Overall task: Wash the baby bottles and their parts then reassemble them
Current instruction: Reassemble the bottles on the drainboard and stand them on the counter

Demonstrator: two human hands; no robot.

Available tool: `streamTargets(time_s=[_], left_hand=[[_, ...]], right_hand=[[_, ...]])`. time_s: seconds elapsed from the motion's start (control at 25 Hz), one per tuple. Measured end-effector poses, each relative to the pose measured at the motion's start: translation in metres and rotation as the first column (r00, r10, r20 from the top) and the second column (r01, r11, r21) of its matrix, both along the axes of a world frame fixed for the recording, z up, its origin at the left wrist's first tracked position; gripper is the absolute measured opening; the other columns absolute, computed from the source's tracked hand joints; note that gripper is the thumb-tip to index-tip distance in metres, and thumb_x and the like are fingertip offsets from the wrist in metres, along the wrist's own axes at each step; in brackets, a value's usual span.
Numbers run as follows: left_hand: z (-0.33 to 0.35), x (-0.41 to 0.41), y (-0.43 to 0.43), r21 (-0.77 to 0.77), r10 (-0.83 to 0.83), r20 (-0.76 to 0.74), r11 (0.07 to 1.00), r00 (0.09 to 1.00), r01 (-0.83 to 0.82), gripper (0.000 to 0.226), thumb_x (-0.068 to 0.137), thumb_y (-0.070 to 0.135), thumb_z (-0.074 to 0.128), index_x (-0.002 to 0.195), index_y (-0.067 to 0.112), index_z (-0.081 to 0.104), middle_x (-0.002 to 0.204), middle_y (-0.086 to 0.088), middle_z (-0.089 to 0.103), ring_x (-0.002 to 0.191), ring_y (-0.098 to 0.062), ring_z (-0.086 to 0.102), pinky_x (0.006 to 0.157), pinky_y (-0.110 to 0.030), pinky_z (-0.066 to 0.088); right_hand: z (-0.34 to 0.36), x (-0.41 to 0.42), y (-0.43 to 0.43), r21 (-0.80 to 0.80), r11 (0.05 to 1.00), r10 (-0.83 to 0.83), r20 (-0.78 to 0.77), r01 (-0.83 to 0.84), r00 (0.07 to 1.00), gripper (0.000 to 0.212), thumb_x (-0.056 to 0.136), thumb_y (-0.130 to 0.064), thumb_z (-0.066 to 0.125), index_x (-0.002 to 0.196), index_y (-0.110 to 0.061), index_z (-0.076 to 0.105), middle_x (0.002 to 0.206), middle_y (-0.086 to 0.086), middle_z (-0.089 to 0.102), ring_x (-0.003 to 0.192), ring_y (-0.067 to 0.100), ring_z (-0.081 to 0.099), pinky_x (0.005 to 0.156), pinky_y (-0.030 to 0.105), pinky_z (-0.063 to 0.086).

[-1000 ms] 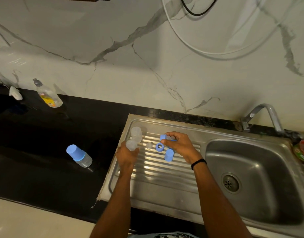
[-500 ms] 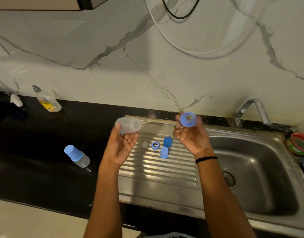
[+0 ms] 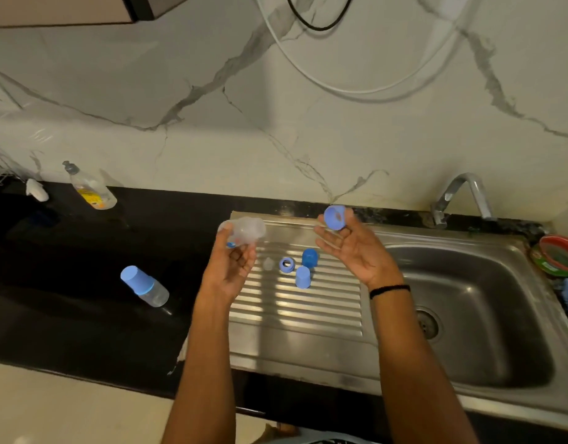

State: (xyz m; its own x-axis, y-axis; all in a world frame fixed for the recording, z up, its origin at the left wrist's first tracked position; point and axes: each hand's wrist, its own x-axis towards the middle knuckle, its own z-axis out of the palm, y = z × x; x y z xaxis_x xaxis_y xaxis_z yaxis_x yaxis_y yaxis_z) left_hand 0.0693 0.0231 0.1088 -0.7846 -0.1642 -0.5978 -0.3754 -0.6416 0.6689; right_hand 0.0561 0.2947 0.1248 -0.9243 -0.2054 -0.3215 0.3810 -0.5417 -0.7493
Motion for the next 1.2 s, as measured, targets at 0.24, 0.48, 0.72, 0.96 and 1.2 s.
streamTargets(time_s=[0.24,0.48,0.72,0.96,1.2], left_hand=[[-0.005,0.016,0.038,-0.496,-0.125,0.108,0.853,0.986,0.162,0.038,0.078,0.037,0.085,0.106,0.016,0.070,0.106,-0.005,0.074,0.096,-0.019,0.068,0.082,-0.030,0.055],[-0.013,0.013,0.035,-0.421,-0.171,0.203,0.874,0.964,0.243,0.057,0.073,0.047,0.084,0.118,0.014,0.069,0.111,-0.008,0.073,0.100,-0.024,0.068,0.089,-0.038,0.053],[0.017,0.016,0.034,-0.073,-0.286,-0.026,0.956,0.958,0.283,0.024,0.089,0.031,0.070,0.109,0.016,0.068,0.110,-0.009,0.073,0.104,-0.026,0.068,0.095,-0.042,0.052],[-0.009,0.024,0.051,-0.614,-0.152,0.051,0.775,0.987,0.151,0.034,0.077,0.036,0.086,0.103,0.019,0.071,0.103,-0.002,0.074,0.102,-0.025,0.071,0.091,-0.037,0.054],[-0.004,0.011,0.056,-0.537,-0.138,0.034,0.833,0.990,0.135,0.043,0.079,0.039,0.083,0.113,0.016,0.069,0.108,-0.002,0.074,0.103,-0.024,0.070,0.089,-0.036,0.056]], right_hand=[[-0.039,0.020,-0.014,0.713,0.701,-0.043,0.019,0.016,0.999,0.036,0.085,-0.041,0.074,0.089,-0.005,0.073,0.086,0.005,0.073,0.084,0.018,0.067,0.059,0.018,0.049],[-0.016,0.001,0.001,0.249,0.968,-0.034,0.073,0.015,0.997,0.032,0.091,-0.049,0.062,0.093,-0.018,0.069,0.095,0.003,0.072,0.093,0.021,0.068,0.089,0.040,0.052],[-0.013,0.015,-0.001,0.239,0.969,0.052,0.028,-0.057,0.998,0.039,0.087,-0.039,0.068,0.114,-0.011,0.068,0.113,0.009,0.072,0.105,0.022,0.069,0.093,0.036,0.052],[-0.027,0.019,-0.017,0.754,0.650,-0.084,-0.048,0.092,0.995,0.043,0.080,-0.044,0.078,0.087,-0.002,0.072,0.085,0.007,0.074,0.084,0.017,0.070,0.066,0.024,0.052],[-0.012,0.009,-0.006,0.560,0.825,-0.104,0.010,0.081,0.994,0.039,0.084,-0.053,0.070,0.084,-0.014,0.068,0.088,0.002,0.072,0.080,0.015,0.066,0.079,0.033,0.050]])
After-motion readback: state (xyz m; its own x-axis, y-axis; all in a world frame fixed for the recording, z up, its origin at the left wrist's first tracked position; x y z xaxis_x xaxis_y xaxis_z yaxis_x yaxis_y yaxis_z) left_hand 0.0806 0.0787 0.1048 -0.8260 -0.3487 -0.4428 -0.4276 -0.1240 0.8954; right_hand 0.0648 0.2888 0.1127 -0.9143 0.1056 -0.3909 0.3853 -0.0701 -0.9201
